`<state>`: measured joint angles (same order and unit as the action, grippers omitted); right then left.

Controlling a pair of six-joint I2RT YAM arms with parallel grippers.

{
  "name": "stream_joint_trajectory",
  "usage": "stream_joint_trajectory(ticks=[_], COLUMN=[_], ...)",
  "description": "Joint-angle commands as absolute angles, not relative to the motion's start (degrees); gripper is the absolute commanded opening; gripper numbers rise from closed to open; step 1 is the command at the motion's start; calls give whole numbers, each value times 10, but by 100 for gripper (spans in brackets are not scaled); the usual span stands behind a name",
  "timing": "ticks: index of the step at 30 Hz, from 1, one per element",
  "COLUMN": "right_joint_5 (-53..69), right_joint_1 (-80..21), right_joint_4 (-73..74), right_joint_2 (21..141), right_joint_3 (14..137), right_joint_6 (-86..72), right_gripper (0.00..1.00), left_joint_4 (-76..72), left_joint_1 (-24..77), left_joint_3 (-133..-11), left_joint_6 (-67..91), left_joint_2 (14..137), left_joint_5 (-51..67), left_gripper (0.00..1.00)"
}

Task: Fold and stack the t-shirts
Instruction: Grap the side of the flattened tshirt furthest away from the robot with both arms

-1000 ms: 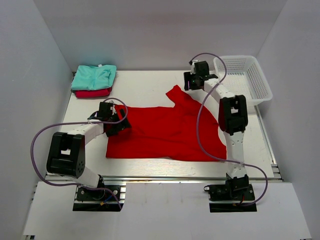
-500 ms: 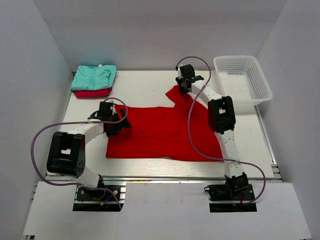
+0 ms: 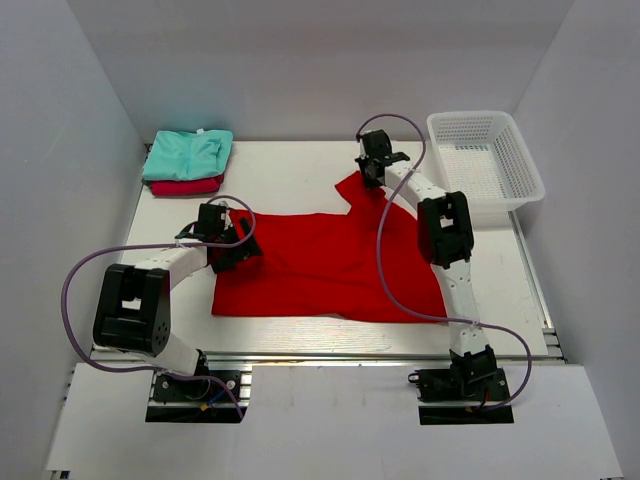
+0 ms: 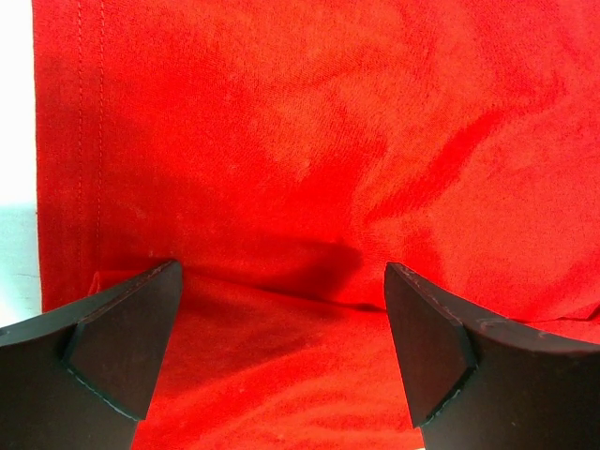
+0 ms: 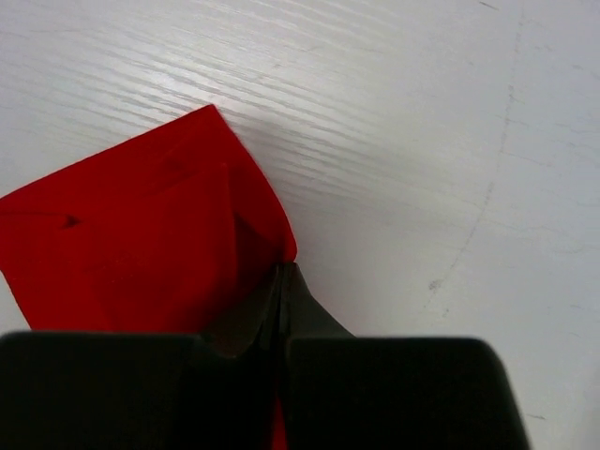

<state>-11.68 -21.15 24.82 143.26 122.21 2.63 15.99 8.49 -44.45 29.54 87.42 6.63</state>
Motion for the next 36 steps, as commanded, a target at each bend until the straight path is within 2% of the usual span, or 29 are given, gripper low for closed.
stream_joint_trajectory(ticks=[1,3,12,20,24,25,27,28,30,33,34,36], right_joint_5=[-176,-225,-271,-307,-281,-266,-205,-161,-128,-77,-75,-83], right_joint_1=[-200,-198,-195,-192,-192,-193,-192,-194,-194,-186,-185,-177], right_joint_4=[248,221,131,108,99,94,96,107,124,144,148,166], right_joint_2=[1401,1375,1325,1353,1363,1366,1371,1373,1377,1371,1362,1344], right_joint_3=[1184,1180,1176,1226,1215,1212,1202,1201,1212,1212,1205,1193], right_joint_6=[11,11,75,122,134,136,151,152,156,126,117,79], right_gripper=[0,0,0,0,1,13,29,42,48,70,80,89], left_joint_4=[221,226,214,214,214,214,214,214,214,214,214,214], left_joint_1=[83,83,83,83,83,83,83,83,83,83,83,83], left_joint_3=[-417,-417,-406,-412,-417,-417,-417,-424,-424,-424,-424,-424], left_joint_6=[288,288,288,288,288,288,288,288,288,288,283,283], left_joint_2=[882,876,881,897,903,903,909,909,914,914,909,904], left_joint_5=[40,40,45,50,50,55,55,55,61,61,61,61], left_gripper=[100,100,100,100,100,100,100,100,100,100,100,100])
